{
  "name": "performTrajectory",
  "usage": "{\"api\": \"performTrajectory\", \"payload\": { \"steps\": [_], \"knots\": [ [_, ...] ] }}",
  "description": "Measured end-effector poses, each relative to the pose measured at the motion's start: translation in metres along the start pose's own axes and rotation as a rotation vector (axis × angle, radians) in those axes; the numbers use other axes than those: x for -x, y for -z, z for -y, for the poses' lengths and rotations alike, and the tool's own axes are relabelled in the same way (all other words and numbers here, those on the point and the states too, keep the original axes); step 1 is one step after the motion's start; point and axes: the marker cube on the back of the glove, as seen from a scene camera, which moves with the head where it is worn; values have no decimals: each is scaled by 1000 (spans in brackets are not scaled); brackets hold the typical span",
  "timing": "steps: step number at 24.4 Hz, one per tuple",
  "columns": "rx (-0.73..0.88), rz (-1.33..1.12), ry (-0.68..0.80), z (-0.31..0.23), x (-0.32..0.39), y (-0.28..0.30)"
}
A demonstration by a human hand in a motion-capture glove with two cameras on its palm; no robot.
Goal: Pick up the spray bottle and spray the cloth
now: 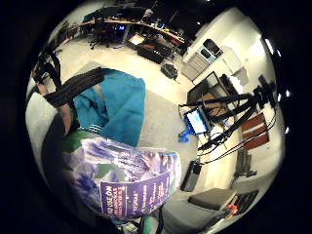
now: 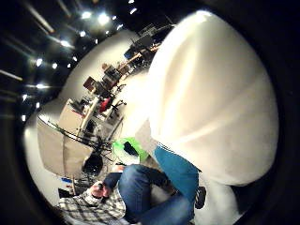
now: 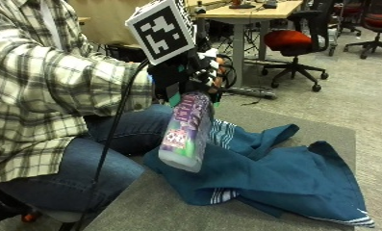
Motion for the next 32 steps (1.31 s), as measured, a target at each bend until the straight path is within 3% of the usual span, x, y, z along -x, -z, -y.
{"api": "performTrajectory", "payload": {
  "steps": [14, 26, 32],
  "knots": [
    [-143, 528, -292, -4, -37, 17],
    [-309, 809, -322, -8, -42, 30],
    [-327, 858, -266, 0, -31, 36]
  ]
}}
